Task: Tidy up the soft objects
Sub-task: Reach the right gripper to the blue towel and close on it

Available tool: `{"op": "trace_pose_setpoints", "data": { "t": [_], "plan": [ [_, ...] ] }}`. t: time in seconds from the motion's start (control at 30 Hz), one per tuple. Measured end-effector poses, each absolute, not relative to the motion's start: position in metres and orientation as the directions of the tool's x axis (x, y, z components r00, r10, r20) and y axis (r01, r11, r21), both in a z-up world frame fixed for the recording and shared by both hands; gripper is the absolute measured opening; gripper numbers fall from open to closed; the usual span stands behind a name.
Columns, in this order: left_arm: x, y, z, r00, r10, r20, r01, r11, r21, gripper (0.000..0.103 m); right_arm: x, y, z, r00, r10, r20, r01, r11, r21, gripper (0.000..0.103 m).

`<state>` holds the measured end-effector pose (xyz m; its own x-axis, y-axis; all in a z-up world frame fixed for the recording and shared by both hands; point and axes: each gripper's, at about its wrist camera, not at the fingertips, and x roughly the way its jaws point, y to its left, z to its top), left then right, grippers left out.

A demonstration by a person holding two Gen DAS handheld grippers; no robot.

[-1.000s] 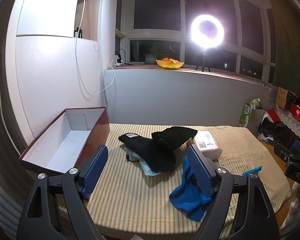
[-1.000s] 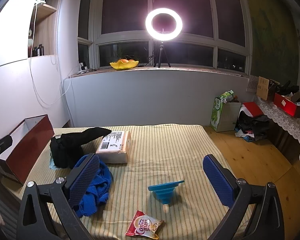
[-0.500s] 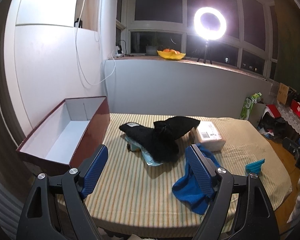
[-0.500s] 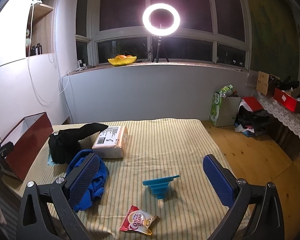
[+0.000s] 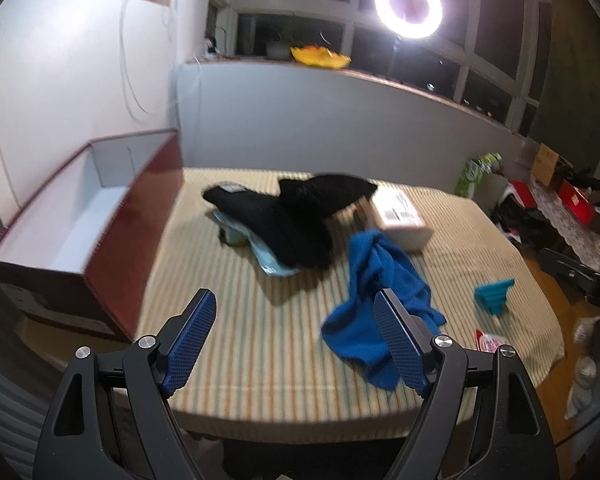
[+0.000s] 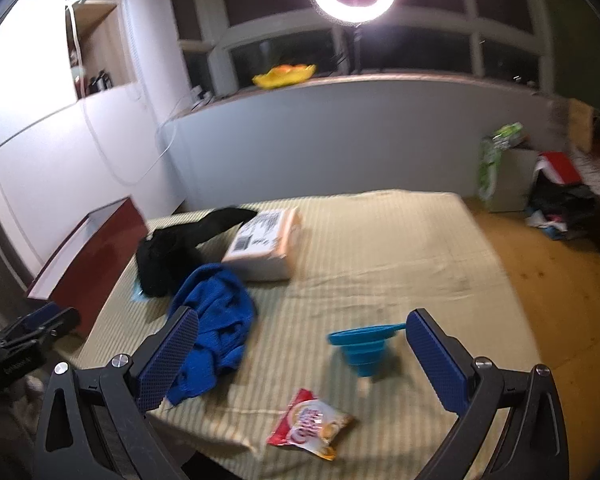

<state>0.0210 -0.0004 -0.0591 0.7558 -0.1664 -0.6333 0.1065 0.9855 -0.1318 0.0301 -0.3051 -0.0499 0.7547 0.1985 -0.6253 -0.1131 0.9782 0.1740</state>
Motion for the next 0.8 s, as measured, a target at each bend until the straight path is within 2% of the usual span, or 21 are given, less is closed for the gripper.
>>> {"op": "trace_pose_setpoints", "data": {
  "t": [0.17,0.37,0.6,0.67,0.77,0.8],
  "plan": [
    [0.035,-0.008,-0.077,0.68,-0.26,-0.686,0.156,0.965,-0.211,0.081,0.057,-0.287,-0.07,0.644,0.308,-0.7,-0.187,0.951,0.247,0.102],
    [0.051,-0.014,-0.101,0.573,-0.366,-0.733,0.194,0.93,-0.313,0.08,0.086,-0.274,-0.091,0.528,0.401,-0.749,-0.194,0.915,0.353,0.102],
    [0.067,-0.022,-0.12,0.486,-0.428,-0.762,0.211,0.903,-0.373,0.08,0.114,-0.257,-0.112,0.428,0.441,-0.789,-0.205,0.898,0.391,0.098],
    [0.071,-0.025,-0.123,0.473,-0.437,-0.765,0.216,0.899,-0.38,0.08,0.121,-0.255,-0.119,0.388,0.47,-0.793,-0.19,0.883,0.43,0.096],
    [0.076,-0.029,-0.127,0.455,-0.448,-0.77,0.222,0.894,-0.389,0.08,0.131,-0.252,-0.13,0.337,0.506,-0.794,-0.158,0.862,0.482,0.083],
    [0.077,-0.031,-0.129,0.445,-0.455,-0.771,0.225,0.891,-0.395,0.08,0.133,-0.251,-0.133,0.324,0.513,-0.795,-0.149,0.857,0.493,0.082]
  ]
}}
